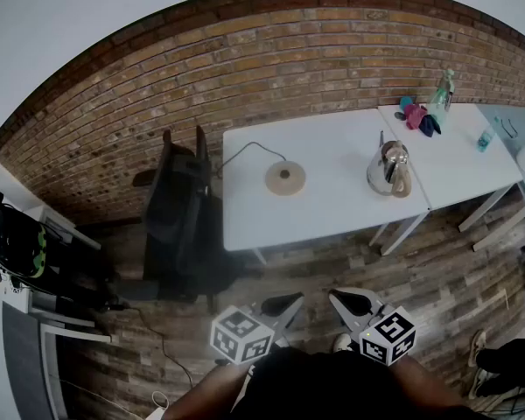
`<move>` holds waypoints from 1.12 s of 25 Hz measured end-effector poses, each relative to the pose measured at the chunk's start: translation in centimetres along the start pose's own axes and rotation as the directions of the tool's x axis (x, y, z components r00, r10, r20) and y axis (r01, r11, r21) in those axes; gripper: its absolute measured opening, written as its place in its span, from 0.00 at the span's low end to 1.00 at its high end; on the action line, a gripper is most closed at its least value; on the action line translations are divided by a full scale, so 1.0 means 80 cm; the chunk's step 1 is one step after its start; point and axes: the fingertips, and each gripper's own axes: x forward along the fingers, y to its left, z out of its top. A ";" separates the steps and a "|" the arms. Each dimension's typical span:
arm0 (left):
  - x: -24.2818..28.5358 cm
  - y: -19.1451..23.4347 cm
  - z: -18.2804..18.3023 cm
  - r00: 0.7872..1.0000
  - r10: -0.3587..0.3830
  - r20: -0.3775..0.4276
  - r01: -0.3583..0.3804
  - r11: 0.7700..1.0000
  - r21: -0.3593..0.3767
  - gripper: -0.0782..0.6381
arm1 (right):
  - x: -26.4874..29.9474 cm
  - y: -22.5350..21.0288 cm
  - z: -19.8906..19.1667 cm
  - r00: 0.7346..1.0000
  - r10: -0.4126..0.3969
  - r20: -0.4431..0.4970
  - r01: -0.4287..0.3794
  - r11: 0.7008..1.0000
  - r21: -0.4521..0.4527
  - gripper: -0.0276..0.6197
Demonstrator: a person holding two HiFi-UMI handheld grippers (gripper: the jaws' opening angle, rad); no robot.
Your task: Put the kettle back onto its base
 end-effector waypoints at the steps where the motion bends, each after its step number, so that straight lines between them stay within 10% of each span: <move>1: 0.000 0.001 0.001 1.000 0.001 0.002 -0.001 1.000 0.000 0.11 | 0.001 0.000 0.000 1.000 0.000 -0.001 0.000 1.000 0.000 0.08; 28: -0.013 0.022 -0.001 1.000 0.012 0.014 -0.012 1.000 -0.024 0.11 | 0.026 0.027 -0.007 0.998 0.067 -0.007 -0.066 0.998 0.012 0.08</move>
